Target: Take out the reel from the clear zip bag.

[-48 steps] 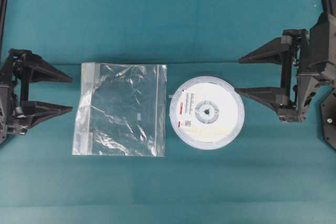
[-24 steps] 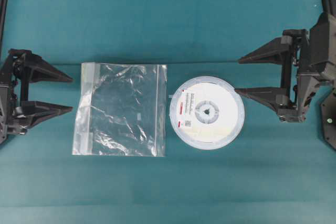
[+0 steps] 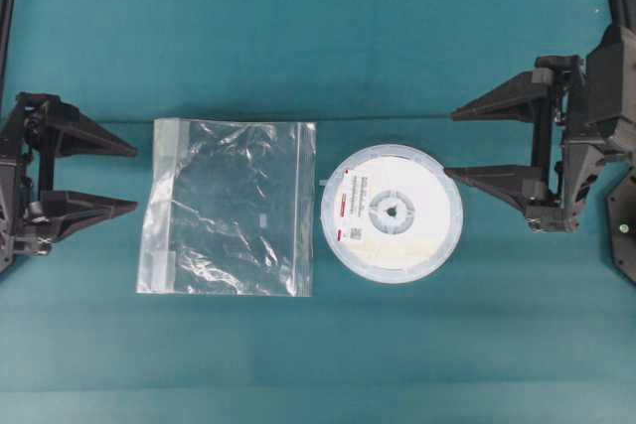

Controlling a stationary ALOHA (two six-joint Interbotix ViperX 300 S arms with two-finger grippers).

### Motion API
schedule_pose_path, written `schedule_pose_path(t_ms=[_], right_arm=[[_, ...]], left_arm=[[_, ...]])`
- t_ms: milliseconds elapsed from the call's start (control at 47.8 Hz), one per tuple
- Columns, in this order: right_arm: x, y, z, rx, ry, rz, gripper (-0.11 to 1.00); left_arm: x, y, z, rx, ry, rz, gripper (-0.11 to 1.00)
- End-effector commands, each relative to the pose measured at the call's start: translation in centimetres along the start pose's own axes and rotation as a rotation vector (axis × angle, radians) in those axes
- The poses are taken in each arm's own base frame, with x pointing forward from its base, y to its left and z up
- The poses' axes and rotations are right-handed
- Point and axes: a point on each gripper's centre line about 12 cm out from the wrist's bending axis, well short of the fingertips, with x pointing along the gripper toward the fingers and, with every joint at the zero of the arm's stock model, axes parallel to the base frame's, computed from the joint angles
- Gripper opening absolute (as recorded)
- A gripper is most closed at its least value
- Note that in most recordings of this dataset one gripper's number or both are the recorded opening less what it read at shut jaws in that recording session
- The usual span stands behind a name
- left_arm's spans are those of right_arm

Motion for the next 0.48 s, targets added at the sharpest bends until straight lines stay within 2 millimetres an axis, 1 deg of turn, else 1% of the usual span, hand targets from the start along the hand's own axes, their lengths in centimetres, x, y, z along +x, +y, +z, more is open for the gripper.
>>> schedule_pose_path(t_ms=[0,460], right_arm=[[-0.2,0.13,1.03,-0.004,-0.031,0.006,0.85],[-0.2,0.16,1.08,-0.002,-0.035,0.009,0.85]], left_arm=[[0.03,-0.21,1.02,0.004,-0.027,-0.006,0.89],[0.03,-0.21,1.02,0.002,-0.027,-0.006,0.89]])
